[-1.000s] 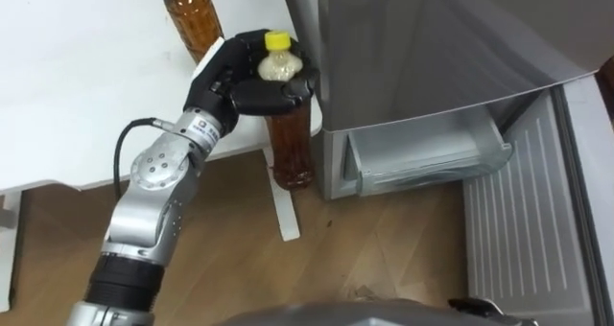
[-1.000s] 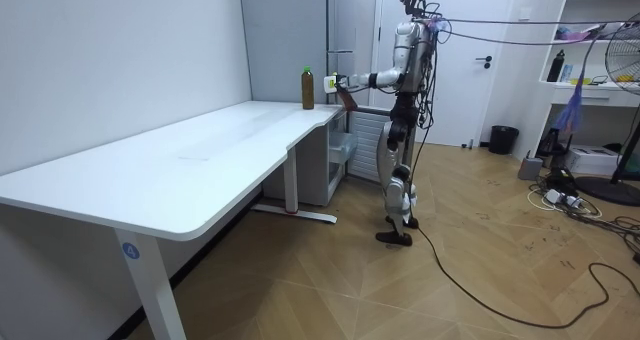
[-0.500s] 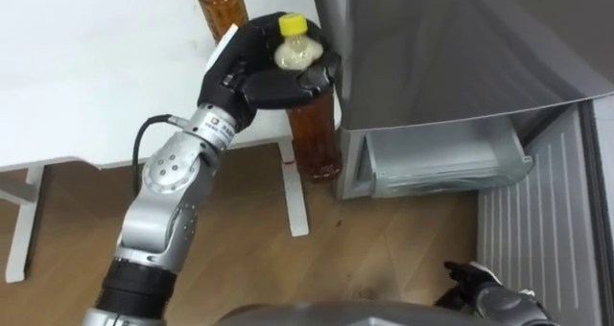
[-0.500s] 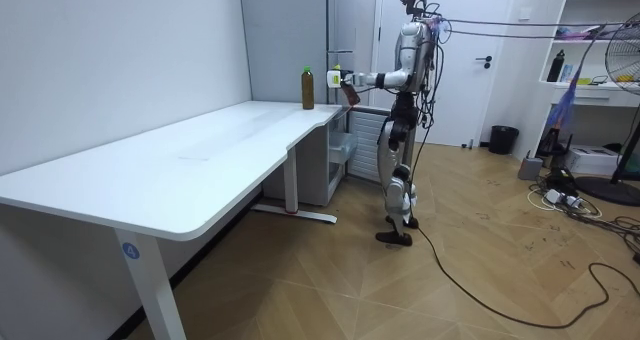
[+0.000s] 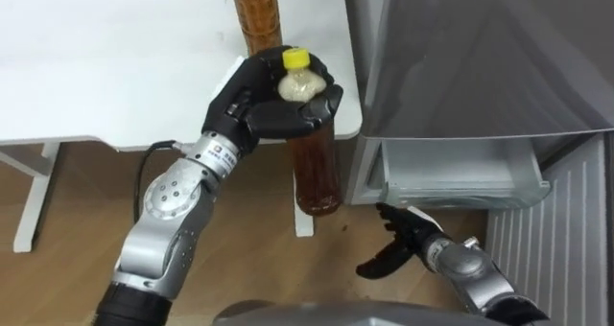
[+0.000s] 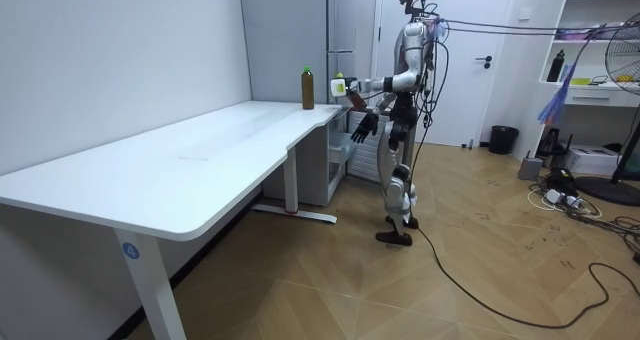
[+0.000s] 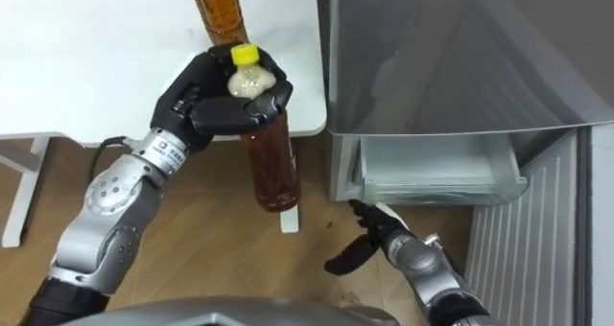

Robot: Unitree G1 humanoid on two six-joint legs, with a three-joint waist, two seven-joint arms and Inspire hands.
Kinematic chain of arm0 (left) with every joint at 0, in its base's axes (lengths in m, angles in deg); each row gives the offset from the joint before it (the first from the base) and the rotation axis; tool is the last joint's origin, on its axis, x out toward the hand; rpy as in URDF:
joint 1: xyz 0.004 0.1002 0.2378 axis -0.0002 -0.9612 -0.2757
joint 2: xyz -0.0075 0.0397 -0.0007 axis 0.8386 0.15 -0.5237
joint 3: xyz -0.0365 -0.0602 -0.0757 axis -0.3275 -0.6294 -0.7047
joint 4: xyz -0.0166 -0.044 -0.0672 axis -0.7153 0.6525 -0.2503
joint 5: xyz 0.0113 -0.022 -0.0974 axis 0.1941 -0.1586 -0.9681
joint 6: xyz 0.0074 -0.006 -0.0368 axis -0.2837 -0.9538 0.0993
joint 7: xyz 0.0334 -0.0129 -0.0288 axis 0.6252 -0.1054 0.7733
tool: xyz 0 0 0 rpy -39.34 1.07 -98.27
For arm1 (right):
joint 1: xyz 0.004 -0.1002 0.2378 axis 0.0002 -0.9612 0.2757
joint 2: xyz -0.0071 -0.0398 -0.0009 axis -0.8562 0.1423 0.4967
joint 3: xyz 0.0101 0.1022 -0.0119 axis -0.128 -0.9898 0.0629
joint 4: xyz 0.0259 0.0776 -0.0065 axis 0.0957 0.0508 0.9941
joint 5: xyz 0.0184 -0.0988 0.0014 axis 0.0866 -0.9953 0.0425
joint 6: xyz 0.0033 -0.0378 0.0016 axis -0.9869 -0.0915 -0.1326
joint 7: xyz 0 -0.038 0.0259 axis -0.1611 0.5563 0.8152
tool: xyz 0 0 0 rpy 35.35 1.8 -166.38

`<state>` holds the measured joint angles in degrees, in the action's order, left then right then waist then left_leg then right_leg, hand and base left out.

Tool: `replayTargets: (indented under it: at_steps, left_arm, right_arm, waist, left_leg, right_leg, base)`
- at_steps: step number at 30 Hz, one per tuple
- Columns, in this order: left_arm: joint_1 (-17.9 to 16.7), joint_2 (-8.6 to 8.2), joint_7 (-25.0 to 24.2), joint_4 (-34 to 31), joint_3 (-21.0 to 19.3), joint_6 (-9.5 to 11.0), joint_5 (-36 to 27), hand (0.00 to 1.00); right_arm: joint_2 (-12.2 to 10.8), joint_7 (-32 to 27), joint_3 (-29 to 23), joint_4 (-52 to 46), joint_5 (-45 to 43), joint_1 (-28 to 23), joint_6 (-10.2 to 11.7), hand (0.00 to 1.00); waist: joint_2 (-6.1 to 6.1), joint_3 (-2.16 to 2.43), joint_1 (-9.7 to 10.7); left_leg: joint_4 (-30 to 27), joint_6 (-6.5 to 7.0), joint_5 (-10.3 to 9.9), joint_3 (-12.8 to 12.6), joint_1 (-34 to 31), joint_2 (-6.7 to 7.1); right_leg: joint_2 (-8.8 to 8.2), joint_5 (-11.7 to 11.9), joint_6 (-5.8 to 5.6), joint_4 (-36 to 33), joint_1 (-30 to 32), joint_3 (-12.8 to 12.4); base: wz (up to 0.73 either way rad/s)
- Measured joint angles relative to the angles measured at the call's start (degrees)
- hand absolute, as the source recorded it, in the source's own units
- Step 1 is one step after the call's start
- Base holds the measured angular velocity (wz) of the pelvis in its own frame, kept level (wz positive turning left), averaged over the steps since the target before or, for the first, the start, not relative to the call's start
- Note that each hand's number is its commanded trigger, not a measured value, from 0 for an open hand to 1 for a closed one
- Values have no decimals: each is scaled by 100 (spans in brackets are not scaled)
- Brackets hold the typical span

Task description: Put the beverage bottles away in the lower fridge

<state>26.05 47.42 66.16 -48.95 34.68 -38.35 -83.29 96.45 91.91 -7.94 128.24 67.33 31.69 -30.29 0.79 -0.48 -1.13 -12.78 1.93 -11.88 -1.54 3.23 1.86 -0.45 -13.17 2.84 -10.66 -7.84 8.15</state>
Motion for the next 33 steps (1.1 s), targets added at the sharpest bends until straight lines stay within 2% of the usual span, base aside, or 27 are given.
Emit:
replayTargets:
  at_steps: [9,14,17,20,24,33]
  left_arm:
    - [-72,9,-180,21,153,0,-1,100]
    - [-124,14,-264,21,137,10,20,100]
    - [-162,1,-270,21,139,10,36,100]
    - [-164,1,-254,21,142,12,36,100]
    - [-164,-14,-218,88,190,131,35,100]
    - [-162,-33,-213,93,202,265,21,100]
  right_arm:
    - [85,585,169,-1322,25,-158,-8,0]
    - [101,1192,312,-2209,27,-406,-10,0]
    - [89,1524,354,-2430,28,-406,-9,0]
    - [96,1721,389,-2481,35,-404,-8,0]
    - [95,1894,446,-2619,28,-404,-15,0]
    - [319,2232,452,-3109,34,-414,-91,0]
  waist:
    - [-23,-15,-40]
    - [11,-33,-97]
    - [54,-56,-105]
    - [91,-50,-105]
    - [91,-50,-98]
    - [60,-53,-92]
  left_leg:
    - [-86,0,0,21,-98,-1]
    - [-112,0,0,-8,-149,-1]
    - [-157,0,0,-26,-202,-1]
    - [-173,0,0,-28,-240,2]
    - [-174,0,0,-13,-260,1]
    - [-176,0,0,-3,-243,1]
  right_leg:
    - [-9,0,0,-27,35,104]
    - [-16,-3,0,-20,62,147]
    - [-19,-4,-1,-18,97,149]
    - [-21,-4,-2,-9,110,161]
    - [-20,-3,-2,-23,129,187]
    - [-29,-3,-3,-25,99,267]
  base:
    - [6]
    - [3]
    - [0]
    - [1]
    - [1]
    - [3]
